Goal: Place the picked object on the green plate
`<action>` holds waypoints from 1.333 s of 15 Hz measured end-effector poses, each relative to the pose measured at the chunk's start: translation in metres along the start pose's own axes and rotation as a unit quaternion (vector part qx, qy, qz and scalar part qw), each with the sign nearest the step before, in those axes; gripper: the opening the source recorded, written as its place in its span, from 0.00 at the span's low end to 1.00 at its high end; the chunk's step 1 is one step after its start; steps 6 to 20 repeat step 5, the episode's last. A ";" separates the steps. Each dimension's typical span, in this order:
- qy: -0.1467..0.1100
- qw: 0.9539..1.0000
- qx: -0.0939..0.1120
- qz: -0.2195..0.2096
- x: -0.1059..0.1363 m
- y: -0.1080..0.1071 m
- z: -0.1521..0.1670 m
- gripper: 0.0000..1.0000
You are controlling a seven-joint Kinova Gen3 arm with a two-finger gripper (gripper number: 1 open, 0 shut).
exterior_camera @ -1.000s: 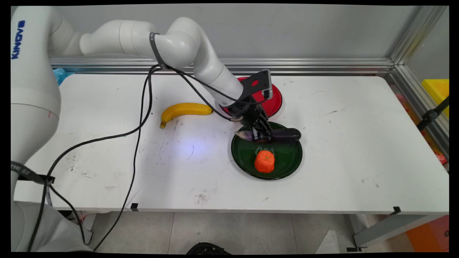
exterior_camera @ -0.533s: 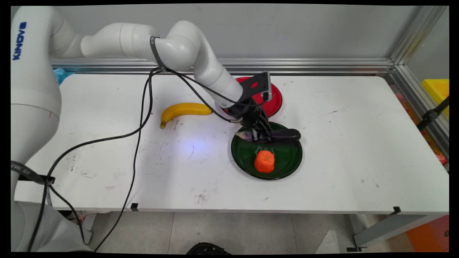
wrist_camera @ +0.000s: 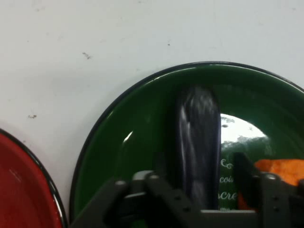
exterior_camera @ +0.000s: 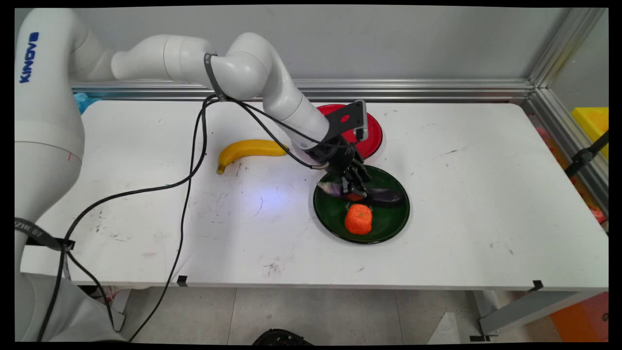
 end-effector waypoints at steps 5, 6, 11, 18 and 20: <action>0.008 1.000 0.003 -0.001 0.006 -0.003 -0.001 1.00; 0.008 1.000 0.003 -0.001 0.006 -0.003 -0.001 1.00; 0.008 1.000 0.003 -0.001 0.006 -0.003 -0.001 1.00; 0.008 1.000 0.003 -0.001 0.006 -0.003 -0.001 1.00; 0.008 1.000 0.003 -0.001 0.006 -0.003 -0.001 1.00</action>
